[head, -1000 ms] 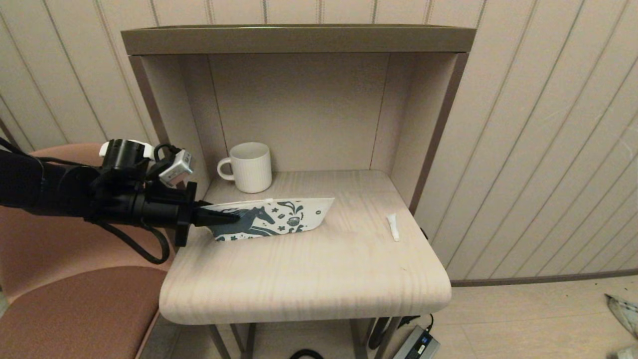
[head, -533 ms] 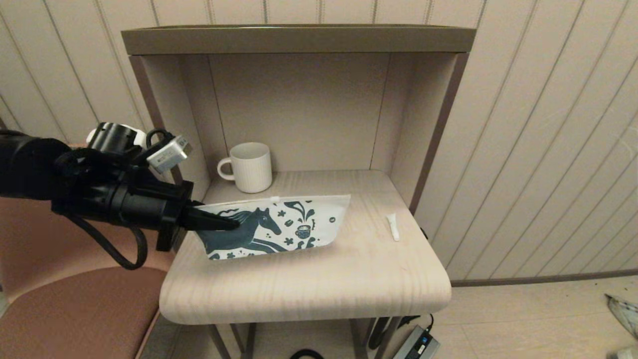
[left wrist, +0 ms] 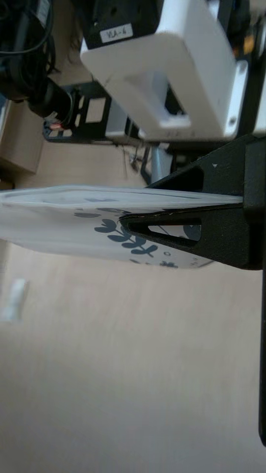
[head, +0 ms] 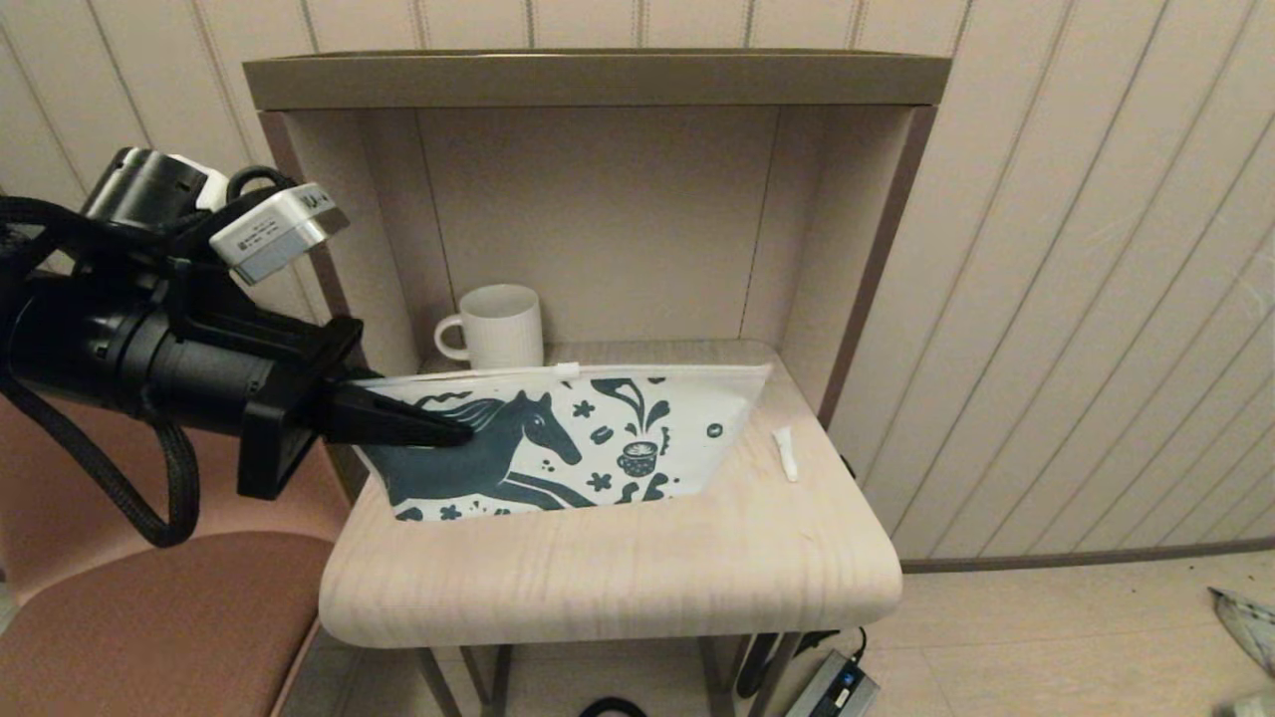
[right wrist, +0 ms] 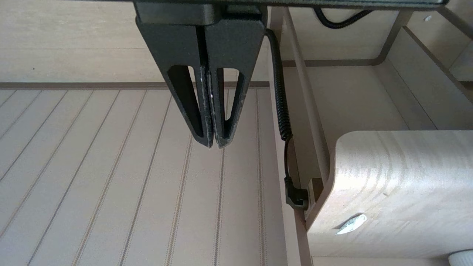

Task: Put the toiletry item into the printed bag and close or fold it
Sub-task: Open the storage bag

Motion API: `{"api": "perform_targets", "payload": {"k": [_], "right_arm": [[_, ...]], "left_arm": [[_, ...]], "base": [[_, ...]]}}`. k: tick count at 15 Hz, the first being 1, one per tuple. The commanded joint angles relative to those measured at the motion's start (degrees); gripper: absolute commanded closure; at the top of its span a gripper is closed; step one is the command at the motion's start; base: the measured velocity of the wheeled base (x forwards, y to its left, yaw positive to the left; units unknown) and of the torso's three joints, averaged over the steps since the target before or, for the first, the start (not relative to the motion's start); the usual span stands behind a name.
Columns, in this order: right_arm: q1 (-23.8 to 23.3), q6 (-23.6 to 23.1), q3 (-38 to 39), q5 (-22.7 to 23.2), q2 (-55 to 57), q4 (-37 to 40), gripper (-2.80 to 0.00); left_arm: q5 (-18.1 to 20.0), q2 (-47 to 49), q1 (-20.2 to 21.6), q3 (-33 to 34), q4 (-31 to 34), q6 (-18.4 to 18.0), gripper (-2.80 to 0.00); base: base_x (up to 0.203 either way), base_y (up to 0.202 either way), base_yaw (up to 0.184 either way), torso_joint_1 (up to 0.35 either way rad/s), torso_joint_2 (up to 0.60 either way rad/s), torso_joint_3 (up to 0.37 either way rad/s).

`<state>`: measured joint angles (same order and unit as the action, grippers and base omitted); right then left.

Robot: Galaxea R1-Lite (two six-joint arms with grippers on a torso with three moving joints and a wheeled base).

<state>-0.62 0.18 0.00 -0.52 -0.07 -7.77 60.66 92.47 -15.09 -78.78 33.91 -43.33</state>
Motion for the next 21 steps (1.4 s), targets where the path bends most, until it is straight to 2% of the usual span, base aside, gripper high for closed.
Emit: {"api": "perform_targets", "payload": {"k": [1,3,4,7,11,13,14,16,19,21], "right_arm": [[-0.1,0.0,0.0,0.0,0.1,-0.1,0.0],[0.0,0.0,0.0,0.0,0.1,-0.1,0.0],[0.0,0.0,0.0,0.0,0.1,-0.1,0.0],[0.0,0.0,0.0,0.0,0.1,-0.1,0.0],[0.0,0.0,0.0,0.0,0.1,-0.1,0.0],[0.0,0.0,0.0,0.0,0.1,-0.1,0.0],[0.0,0.0,0.0,0.0,0.1,-0.1,0.0],[0.0,-0.1,0.0,0.0,0.1,-0.1,0.0],[0.0,-0.3,0.0,0.2,0.1,-0.1,0.0],[0.0,-0.3,0.0,0.2,0.1,-0.1,0.0]], "left_arm": [[0.2,-0.6,-1.7,3.2,-6.6,-0.2,0.0],[1.1,1.1,-1.9,4.6,-17.4,0.3,0.0],[0.9,1.4,-3.2,3.8,-18.9,0.7,0.0],[-0.9,2.7,-5.5,1.2,-17.4,1.4,0.0],[-12.0,3.0,-10.7,-0.3,-12.7,2.0,0.0],[-17.6,2.9,-12.8,-3.2,-7.5,0.3,0.0],[-18.6,3.2,-13.2,-5.8,-3.9,-1.6,0.0],[-20.8,4.7,-14.7,-14.4,6.2,-5.2,0.0],[-29.0,9.9,-19.6,-26.2,18.2,-7.7,0.0],[-30.6,11.3,-21.0,-27.2,19.5,-8.0,0.0]], "base": [[0.0,0.0,0.0,0.0,0.0,0.0],[0.0,0.0,0.0,0.0,0.0,0.0],[0.0,0.0,0.0,0.0,0.0,0.0],[0.0,0.0,0.0,0.0,0.0,0.0],[0.0,0.0,0.0,0.0,0.0,0.0],[0.0,0.0,0.0,0.0,0.0,0.0],[0.0,0.0,0.0,0.0,0.0,0.0],[0.0,0.0,0.0,0.0,0.0,0.0],[0.0,0.0,0.0,0.0,0.0,0.0],[0.0,0.0,0.0,0.0,0.0,0.0]]}}
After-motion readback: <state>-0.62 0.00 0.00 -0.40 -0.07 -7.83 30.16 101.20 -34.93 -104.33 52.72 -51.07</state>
